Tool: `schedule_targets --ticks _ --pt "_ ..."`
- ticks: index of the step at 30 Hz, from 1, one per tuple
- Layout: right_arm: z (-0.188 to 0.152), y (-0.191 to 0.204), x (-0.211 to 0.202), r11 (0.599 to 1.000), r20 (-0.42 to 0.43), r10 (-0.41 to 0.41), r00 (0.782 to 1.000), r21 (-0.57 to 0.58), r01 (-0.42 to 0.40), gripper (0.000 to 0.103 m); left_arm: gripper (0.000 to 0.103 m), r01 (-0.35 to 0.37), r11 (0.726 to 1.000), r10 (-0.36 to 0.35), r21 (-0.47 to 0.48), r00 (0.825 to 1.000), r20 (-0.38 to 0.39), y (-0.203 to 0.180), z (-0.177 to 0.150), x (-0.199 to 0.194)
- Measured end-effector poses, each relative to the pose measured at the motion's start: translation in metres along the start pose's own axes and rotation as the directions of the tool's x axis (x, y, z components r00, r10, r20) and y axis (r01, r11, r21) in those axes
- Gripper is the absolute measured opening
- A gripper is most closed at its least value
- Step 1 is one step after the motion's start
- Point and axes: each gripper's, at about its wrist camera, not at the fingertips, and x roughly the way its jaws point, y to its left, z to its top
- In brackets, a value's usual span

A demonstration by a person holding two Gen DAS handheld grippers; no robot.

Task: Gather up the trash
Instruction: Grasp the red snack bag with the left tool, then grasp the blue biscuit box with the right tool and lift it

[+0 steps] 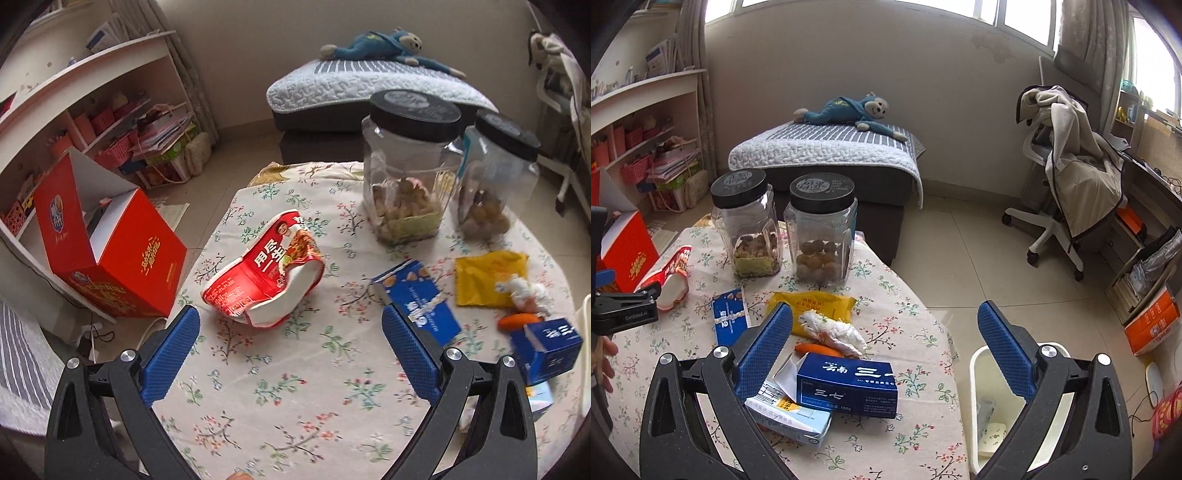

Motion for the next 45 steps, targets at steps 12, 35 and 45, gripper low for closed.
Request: schedule_targets --ticks 12,35,45 --pt "-0.002 0.038 0.055 0.991 -0.127 0.094 0.987 -0.083 -0.105 0.096 0.021 -0.006 0.987 0.018 0.158 0.997 -0.079 -0.005 0.0 0.087" --pt "-0.011 0.213 0.173 0.92 -0.536 0.24 0.809 -0.141 -0.366 0.054 0.006 0.203 0.953 -0.155 -0.224 0.964 0.216 0.093 0.024 -0.055" --pt "0.017 0.181 0.079 0.911 -0.353 0.33 0.875 -0.123 -0.393 0.054 0.006 0.206 0.931 -0.145 -0.301 0.966 0.212 0.12 -0.002 -0.083"
